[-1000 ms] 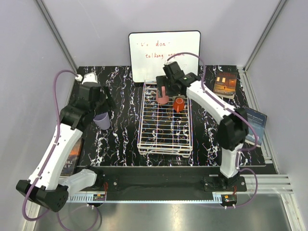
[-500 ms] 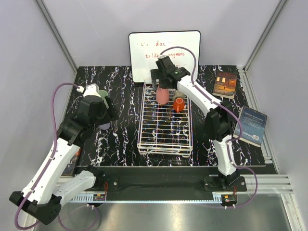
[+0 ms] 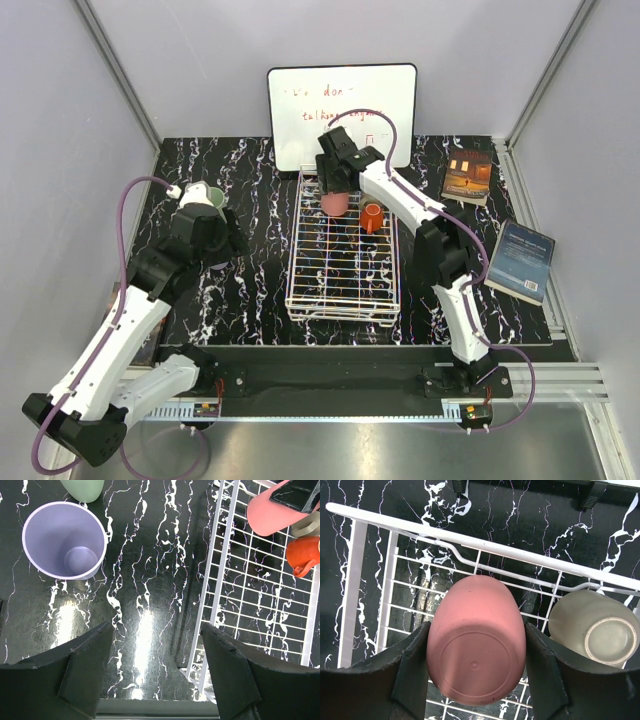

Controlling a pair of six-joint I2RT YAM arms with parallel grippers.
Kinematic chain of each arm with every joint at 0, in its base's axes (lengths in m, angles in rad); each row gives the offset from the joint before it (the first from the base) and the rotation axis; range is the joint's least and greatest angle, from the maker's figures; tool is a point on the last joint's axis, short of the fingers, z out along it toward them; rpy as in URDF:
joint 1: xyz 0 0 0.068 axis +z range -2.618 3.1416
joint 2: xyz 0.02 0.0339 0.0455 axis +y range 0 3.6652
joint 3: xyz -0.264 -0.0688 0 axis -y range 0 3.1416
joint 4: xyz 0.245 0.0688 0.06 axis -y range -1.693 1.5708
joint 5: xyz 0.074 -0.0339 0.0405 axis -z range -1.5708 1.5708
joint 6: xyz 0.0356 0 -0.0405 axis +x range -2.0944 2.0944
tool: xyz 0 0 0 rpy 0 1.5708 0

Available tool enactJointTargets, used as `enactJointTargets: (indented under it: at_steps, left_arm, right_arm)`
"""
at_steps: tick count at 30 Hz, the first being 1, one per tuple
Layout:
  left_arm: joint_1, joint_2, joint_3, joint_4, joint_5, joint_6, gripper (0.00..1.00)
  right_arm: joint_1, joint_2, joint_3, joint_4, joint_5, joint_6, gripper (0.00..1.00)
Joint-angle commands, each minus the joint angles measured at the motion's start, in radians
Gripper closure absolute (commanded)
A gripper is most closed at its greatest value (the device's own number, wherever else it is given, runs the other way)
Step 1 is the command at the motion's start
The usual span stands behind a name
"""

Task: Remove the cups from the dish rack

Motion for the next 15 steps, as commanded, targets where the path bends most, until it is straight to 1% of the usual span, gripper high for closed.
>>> enactJointTargets:
  at_steps: [1, 3, 5, 6, 7, 8, 9, 10, 11, 12, 13, 14, 15]
  left_arm:
    - [-0.006, -0.013, -0.005, 0.056, -0.013, -0.011, 0.24]
    - [-0.006, -0.013, -0.008, 0.060, -0.015, -0.016, 0.24]
    - [-0.007, -0.013, -0.009, 0.062, -0.013, -0.017, 0.24]
    - [-0.006, -0.013, -0.009, 0.068, -0.010, -0.019, 0.24]
    - [-0.006, -0.010, -0.009, 0.074, -0.009, -0.020, 0.24]
    - [-0.006, -0.008, -0.011, 0.077, -0.001, -0.022, 0.24]
    - [-0.006, -0.008, -0.012, 0.094, 0.007, -0.025, 0.24]
    - [-0.006, -0.005, -0.012, 0.105, 0.014, -0.028, 0.24]
    - [-0.006, -0.004, -0.017, 0.116, 0.036, -0.031, 0.24]
    - [-0.006, -0.002, -0.018, 0.143, 0.048, -0.040, 0.24]
    - [-0.006, -0.004, -0.023, 0.158, 0.063, -0.046, 0.24]
    - [-0.006, -0.007, -0.031, 0.178, 0.092, -0.052, 0.24]
    - [-0.006, -0.008, -0.046, 0.223, 0.106, -0.066, 0.23]
  right_arm:
    - [0.009, -0.042, 0.010, 0.004, 0.000, 0.009, 1.00]
    - [0.017, -0.071, -0.010, 0.004, 0.000, 0.012, 1.00]
    - [0.026, -0.145, -0.025, 0.004, -0.006, 0.018, 1.00]
    - [0.032, -0.177, -0.047, 0.005, -0.032, 0.035, 1.00]
    - [0.034, -0.250, -0.057, 0.008, -0.055, 0.047, 1.00]
    - [0.036, -0.290, -0.094, 0.016, -0.081, 0.064, 1.00]
    - [0.037, -0.333, -0.122, 0.028, -0.133, 0.098, 1.00]
    - [0.034, -0.425, -0.158, 0.046, -0.159, 0.110, 1.00]
    - [0.036, -0.471, -0.239, 0.094, -0.185, 0.130, 1.00]
    - [0.034, -0.519, -0.287, 0.123, -0.251, 0.164, 1.00]
    - [0.031, -0.610, -0.335, 0.157, -0.282, 0.178, 1.00]
    - [0.029, -0.657, -0.431, 0.219, -0.311, 0.191, 1.00]
    - [0.026, -0.701, -0.485, 0.256, -0.372, 0.222, 1.00]
